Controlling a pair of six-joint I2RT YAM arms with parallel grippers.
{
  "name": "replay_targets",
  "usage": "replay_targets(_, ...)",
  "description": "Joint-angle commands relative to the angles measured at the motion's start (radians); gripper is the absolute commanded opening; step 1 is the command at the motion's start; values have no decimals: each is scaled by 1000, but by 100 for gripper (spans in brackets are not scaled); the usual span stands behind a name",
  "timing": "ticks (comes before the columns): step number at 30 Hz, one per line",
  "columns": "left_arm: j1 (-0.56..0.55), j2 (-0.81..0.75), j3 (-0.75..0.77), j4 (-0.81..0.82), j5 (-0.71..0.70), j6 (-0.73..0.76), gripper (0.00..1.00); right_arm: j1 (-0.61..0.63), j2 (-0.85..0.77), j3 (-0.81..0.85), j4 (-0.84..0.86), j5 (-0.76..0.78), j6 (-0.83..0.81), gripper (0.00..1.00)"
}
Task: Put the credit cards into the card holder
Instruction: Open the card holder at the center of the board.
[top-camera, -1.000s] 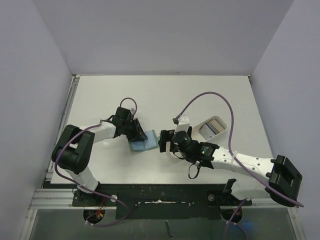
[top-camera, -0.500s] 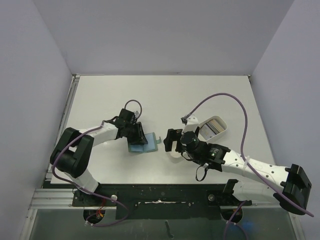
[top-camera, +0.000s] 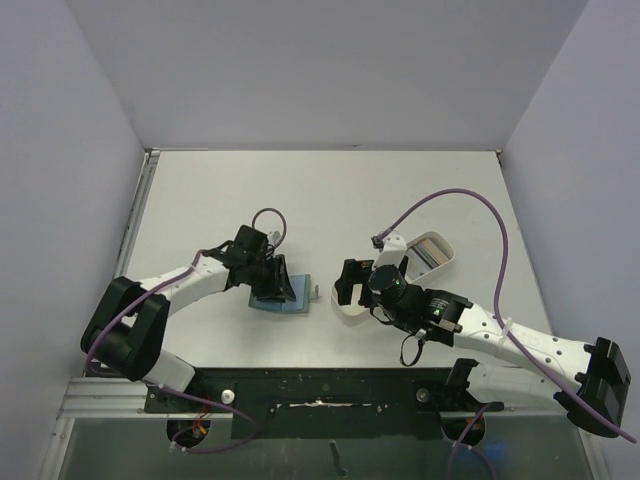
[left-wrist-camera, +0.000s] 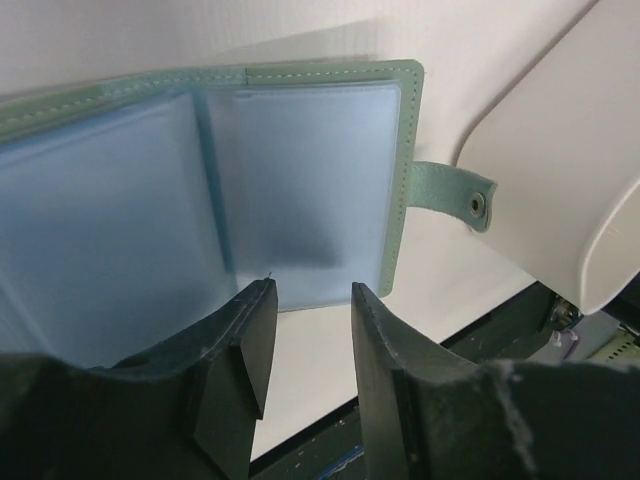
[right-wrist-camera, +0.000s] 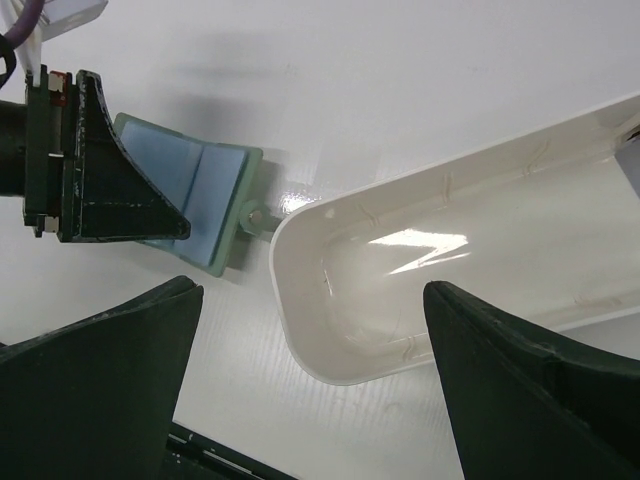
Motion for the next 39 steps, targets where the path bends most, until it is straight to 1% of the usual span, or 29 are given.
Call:
replay_targets(1, -1, -46, 78, -45, -12, 11, 36, -3, -18, 44, 15, 10, 16, 98)
replay_targets(5, -1, -64, 115, -80, -118, 5, 41, -3, -22, 42, 20, 10, 16, 98)
replay_targets(10, -1, -65, 126, -118, -231, -2, 45, -2, -31, 36, 22, 12, 15, 98)
replay_targets(20, -13, -55, 116, -87, -249, -22, 48, -2, -52, 23, 28, 15, 10, 98)
replay_targets(23, -21, -38, 131, -101, -273, -23, 50, -1, -47, 25, 29, 13, 7, 98)
replay_targets(25, -32, -25, 143, -124, -314, -25, 51, -2, -46, 26, 30, 13, 6, 98)
replay_targets(29, -52, -8, 151, -133, -327, -21, 53, -2, -42, 18, 37, 11, 6, 98)
replay_targets(30, -60, -2, 158, -140, -336, -20, 54, -2, -41, 18, 37, 10, 7, 98)
replay_targets(31, -69, 2, 167, -147, -345, -20, 60, -1, -39, 17, 38, 9, 7, 98)
replay_targets(32, -76, 8, 172, -150, -351, -18, 63, -1, -35, 16, 39, 7, 6, 98)
replay_targets(39, -96, 56, 177, -135, -368, -20, 63, 0, -22, 17, 39, 3, 1, 98)
